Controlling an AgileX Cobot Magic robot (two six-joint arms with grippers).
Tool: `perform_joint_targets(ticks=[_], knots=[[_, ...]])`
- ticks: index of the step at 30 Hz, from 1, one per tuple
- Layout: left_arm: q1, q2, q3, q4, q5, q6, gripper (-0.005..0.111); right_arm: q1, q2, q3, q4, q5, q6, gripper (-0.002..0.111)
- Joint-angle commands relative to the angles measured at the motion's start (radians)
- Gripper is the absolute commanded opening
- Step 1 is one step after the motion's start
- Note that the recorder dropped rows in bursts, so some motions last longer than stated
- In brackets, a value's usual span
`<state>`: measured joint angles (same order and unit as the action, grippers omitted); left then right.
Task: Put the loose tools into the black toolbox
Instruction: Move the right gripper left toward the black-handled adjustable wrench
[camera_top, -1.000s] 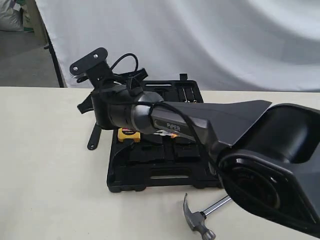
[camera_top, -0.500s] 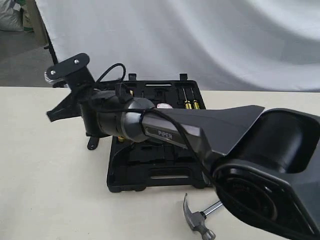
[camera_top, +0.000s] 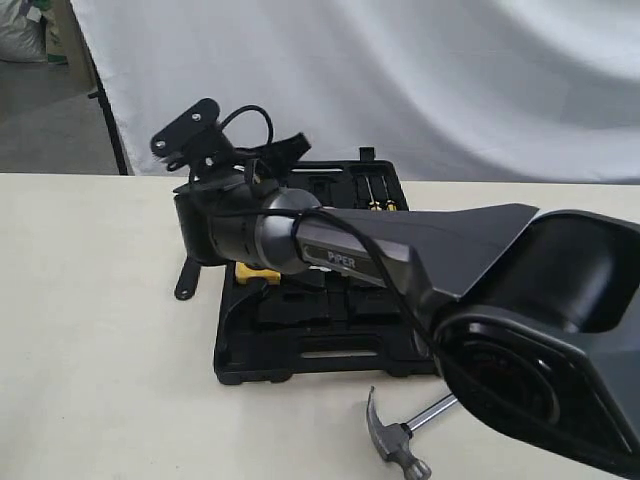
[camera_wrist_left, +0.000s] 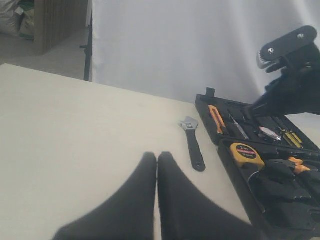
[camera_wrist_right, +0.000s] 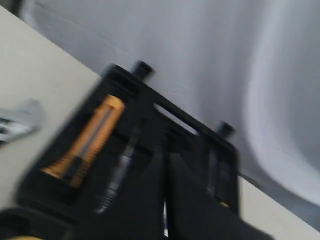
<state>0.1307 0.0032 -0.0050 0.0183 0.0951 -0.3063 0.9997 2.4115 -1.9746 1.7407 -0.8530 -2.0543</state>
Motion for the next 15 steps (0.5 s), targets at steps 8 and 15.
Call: perform_joint_targets(ticks=[8,15], knots=[[0.025,-0.003,-0.003,0.004,-0.007,-0.005,0.001,0.03,-0.016,0.054,0.004,-0.36,-0.072,0.0],[0.025,-0.003,-0.003,0.004,-0.007,-0.005,0.001,0.089,-0.021,0.105,0.004,-0.322,-0.072,0.0]])
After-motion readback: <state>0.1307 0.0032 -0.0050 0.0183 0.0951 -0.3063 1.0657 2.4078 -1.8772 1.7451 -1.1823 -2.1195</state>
